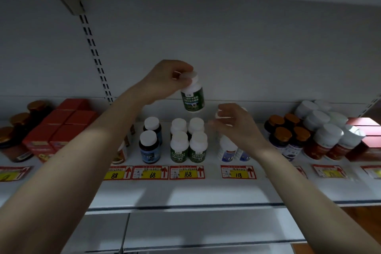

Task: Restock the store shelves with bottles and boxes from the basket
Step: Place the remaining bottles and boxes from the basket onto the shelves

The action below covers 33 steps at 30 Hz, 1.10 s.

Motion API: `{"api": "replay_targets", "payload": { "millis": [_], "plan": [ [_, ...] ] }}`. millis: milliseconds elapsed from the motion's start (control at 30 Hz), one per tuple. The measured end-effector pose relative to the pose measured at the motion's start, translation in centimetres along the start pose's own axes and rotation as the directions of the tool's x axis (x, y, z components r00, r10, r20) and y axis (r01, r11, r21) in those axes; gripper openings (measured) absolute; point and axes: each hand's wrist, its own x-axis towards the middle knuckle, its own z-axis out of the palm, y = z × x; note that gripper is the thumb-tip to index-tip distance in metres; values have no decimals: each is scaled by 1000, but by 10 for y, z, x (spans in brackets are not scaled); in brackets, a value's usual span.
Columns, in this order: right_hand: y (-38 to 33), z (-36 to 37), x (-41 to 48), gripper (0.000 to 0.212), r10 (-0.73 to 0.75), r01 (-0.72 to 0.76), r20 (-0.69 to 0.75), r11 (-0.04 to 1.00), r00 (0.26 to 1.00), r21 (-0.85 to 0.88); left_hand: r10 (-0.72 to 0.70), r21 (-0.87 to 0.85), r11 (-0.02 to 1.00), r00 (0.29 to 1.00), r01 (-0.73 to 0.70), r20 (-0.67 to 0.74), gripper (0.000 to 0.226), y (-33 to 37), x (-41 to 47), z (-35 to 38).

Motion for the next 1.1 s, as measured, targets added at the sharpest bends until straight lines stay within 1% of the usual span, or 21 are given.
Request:
{"api": "replay_targets", "payload": {
  "millis": [100,200,333,467,600,733,933,1100],
  "plan": [
    [8,-1,-5,43,34,-36,-21,995,999,-91,37,105,994,999,-38,5,35,-27,20,-2],
    [15,4,-10,40,53,-58,-35,987,998,-149,32,171,984,998,-41,57,36,-58,33,8],
    [24,9,-14,37,88,-95,-50,984,995,-152,-13,208,978,982,-27,189,42,-92,31,28],
    [31,10,-15,35,103,-116,-78,976,992,-183,-55,268,963,951,-30,303,44,-112,27,44],
    [33,12,-16,28,81,-106,-101,953,992,-283,-92,305,952,911,-38,401,46,-123,26,51],
    [32,14,-17,18,26,-63,-116,942,993,-329,-93,326,944,908,-51,410,47,-127,24,54],
    [30,14,-17,16,18,-52,-96,932,995,-358,-86,357,932,919,-62,385,46,-132,25,58],
    [32,11,-17,18,25,-50,-79,942,997,-331,-89,383,921,920,-69,381,47,-131,27,58]
  ]
}}
